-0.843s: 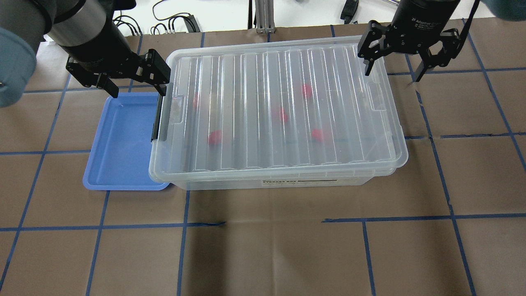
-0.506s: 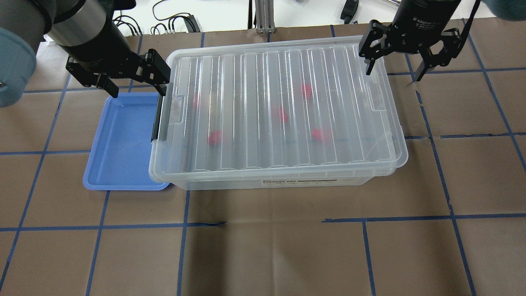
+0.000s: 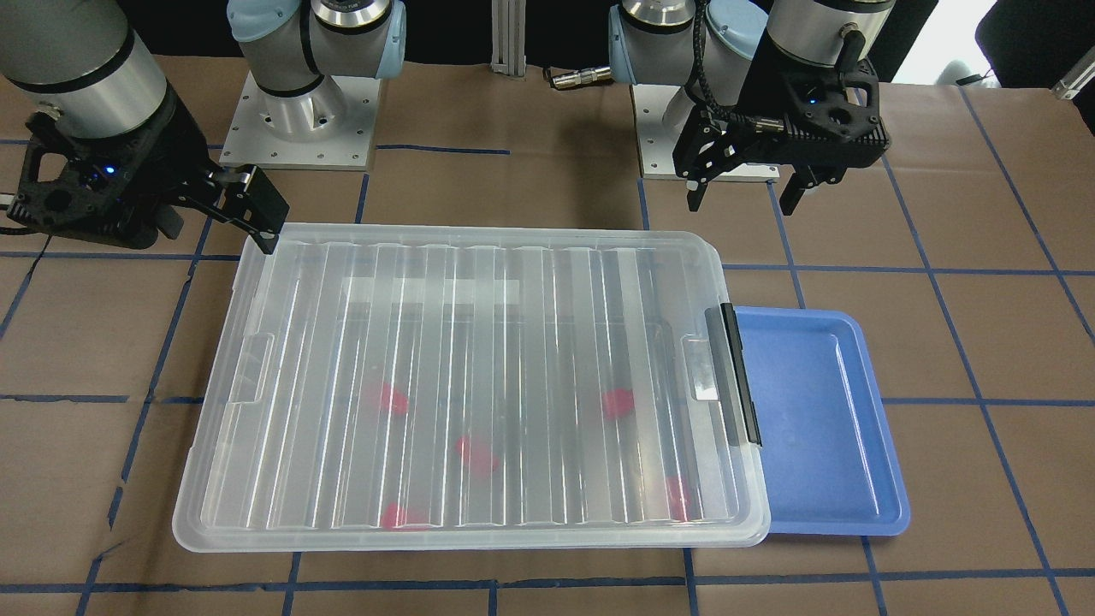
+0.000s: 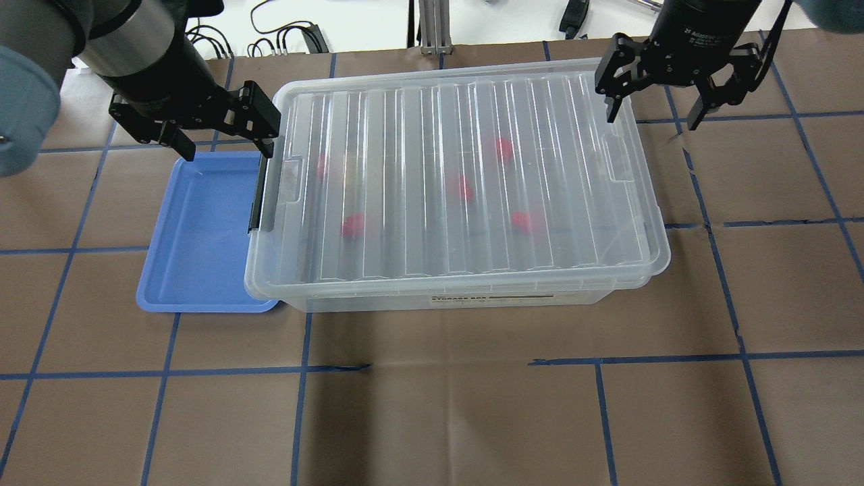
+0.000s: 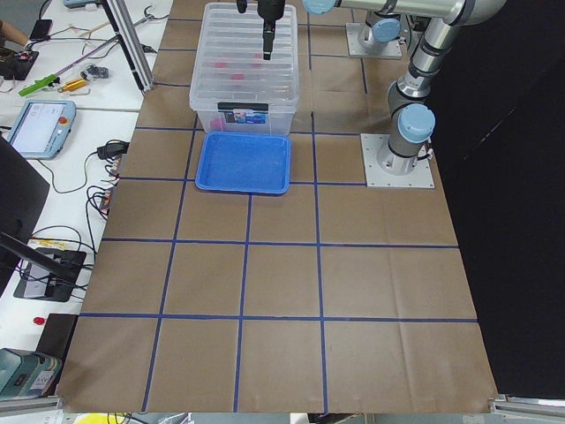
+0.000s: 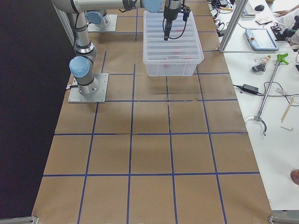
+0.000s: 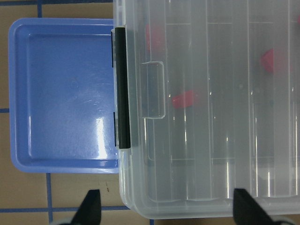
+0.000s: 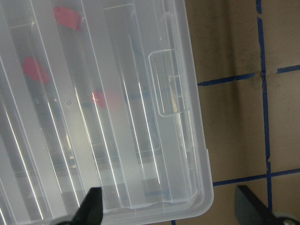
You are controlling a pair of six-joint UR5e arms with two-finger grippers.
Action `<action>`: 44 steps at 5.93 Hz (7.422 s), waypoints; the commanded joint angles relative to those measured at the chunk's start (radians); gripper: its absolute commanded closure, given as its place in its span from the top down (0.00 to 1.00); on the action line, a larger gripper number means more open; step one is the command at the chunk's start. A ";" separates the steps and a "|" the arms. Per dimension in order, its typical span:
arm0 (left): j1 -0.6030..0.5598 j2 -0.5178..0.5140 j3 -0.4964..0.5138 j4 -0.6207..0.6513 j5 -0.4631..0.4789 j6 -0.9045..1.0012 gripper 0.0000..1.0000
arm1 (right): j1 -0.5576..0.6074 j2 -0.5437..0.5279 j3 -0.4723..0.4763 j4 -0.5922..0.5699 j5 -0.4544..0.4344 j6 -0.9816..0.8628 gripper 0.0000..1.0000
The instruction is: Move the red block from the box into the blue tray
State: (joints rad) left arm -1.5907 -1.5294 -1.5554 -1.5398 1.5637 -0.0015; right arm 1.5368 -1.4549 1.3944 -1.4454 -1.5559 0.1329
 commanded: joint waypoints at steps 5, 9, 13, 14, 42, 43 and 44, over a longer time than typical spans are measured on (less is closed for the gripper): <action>0.000 0.000 0.000 0.000 0.001 0.000 0.98 | -0.092 0.068 0.265 -0.360 -0.003 -0.240 1.00; 0.000 0.002 0.000 0.000 0.001 0.000 0.98 | -0.136 0.079 0.302 -0.369 0.000 -0.273 1.00; 0.000 0.002 0.001 0.000 -0.001 0.000 0.98 | -0.214 0.080 0.310 -0.371 -0.069 -0.398 1.00; 0.000 0.002 0.001 0.000 -0.001 0.000 0.98 | -0.236 0.079 0.308 -0.371 -0.081 -0.432 1.00; -0.091 -0.341 -0.153 0.460 0.009 1.376 0.03 | 0.013 -0.088 0.140 -0.075 0.004 0.088 1.00; -0.060 -0.298 -0.056 0.307 0.019 1.384 0.03 | 0.013 -0.087 0.140 -0.075 0.002 0.086 1.00; -0.007 -0.281 0.018 0.182 0.019 1.397 0.03 | 0.011 -0.085 0.138 -0.079 -0.007 0.079 1.00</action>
State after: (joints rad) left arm -1.6391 -1.8347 -1.6098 -1.2373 1.5809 1.3854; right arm 1.5481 -1.5415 1.5334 -1.5217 -1.5569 0.2172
